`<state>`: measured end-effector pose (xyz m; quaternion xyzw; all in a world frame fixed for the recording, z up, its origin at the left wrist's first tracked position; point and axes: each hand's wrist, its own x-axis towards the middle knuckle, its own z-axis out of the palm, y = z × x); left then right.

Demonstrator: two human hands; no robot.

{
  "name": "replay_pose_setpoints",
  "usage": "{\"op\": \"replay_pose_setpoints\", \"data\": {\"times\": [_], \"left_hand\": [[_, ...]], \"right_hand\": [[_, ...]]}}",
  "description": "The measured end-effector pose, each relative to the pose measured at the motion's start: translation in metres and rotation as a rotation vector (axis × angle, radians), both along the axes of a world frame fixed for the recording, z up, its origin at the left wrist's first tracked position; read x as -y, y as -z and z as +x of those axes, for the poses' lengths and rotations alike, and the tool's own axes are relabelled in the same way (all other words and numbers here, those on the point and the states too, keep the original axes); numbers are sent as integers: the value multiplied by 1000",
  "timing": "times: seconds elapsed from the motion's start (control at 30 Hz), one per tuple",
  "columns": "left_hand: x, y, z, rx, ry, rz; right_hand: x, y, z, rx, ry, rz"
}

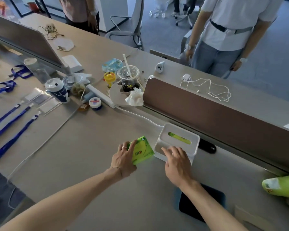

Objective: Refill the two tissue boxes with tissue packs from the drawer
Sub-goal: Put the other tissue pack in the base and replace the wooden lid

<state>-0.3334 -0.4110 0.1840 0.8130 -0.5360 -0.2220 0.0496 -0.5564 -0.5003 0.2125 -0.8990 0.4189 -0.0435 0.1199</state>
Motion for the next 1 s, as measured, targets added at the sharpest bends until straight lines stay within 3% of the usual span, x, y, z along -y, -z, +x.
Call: {"op": "replay_pose_setpoints", "data": {"times": [0.37,0.73,1.0], "left_hand": [[-35,-74,-65,50,426,-198],[-12,-68,-199,-56,723,-245],[-6,-48,-226,-84,832,-112]], "right_hand": [[-25,-28,-66,102,-203,127],[-68,-38,-208,61,68,152],[-83,-13,-235,34,212,241]]}}
